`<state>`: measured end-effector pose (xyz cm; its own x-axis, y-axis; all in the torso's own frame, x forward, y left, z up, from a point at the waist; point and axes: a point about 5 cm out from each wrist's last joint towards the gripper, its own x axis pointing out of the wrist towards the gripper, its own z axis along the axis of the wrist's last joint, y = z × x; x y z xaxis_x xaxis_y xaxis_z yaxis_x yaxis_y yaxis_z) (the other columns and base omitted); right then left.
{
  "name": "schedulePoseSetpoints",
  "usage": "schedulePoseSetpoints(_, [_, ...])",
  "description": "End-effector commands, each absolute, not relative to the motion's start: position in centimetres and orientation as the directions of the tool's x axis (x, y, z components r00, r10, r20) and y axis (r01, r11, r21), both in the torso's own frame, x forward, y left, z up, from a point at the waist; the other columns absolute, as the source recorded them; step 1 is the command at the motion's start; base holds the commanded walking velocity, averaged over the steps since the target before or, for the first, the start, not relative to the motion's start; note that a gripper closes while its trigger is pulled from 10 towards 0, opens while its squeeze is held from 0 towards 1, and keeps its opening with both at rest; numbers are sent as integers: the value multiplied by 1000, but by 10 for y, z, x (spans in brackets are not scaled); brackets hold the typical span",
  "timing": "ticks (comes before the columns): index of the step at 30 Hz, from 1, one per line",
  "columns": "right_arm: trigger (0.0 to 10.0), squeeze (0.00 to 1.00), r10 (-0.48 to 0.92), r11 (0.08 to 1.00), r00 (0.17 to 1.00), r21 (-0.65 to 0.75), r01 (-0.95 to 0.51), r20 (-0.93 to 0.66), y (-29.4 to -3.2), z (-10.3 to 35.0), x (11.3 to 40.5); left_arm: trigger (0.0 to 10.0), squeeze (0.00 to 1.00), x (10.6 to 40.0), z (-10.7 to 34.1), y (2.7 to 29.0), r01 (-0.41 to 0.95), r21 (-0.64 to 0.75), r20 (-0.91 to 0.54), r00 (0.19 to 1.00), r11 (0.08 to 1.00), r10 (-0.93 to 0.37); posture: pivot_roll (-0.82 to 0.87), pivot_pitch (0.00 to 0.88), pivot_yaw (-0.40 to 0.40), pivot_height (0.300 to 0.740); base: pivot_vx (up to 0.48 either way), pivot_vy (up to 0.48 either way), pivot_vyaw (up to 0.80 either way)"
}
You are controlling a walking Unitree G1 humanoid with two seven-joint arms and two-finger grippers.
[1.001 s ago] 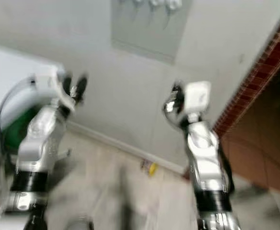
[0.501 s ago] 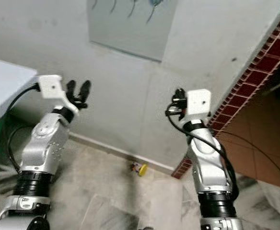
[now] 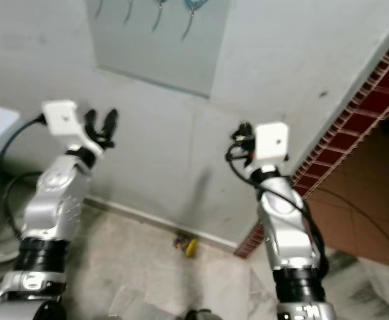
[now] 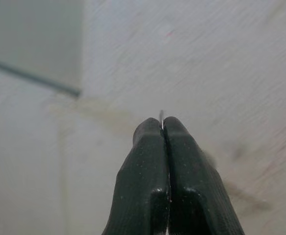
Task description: Hang keys on a hook
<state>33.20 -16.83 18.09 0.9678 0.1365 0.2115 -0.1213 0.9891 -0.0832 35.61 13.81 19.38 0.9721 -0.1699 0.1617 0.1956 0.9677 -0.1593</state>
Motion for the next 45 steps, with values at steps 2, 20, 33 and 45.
schedulePoseSetpoints(2, [10000,0,155,987,959,-82,-139,236,-163,188,332,10000,0,356,196,149,152,-143,161,979,978,-128,47,158,-91,740,341,0,0])
schedulePoseSetpoints(20, [10000,0,158,986,960,-86,-141,233,-163,187,331,10000,0,355,195,149,140,-135,164,979,981,-117,49,169,-92,740,0,0,0])
schedulePoseSetpoints(33, [10000,0,20,1000,982,-11,-18,186,-192,166,322,10000,0,341,173,143,176,-115,100,981,978,-165,42,187,-77,740,0,0,0])
schedulePoseSetpoints(45, [10000,0,-37,999,986,7,37,160,-207,156,310,10000,0,333,165,150,207,-124,59,978,970,-201,40,201,-53,740,0,0,0])
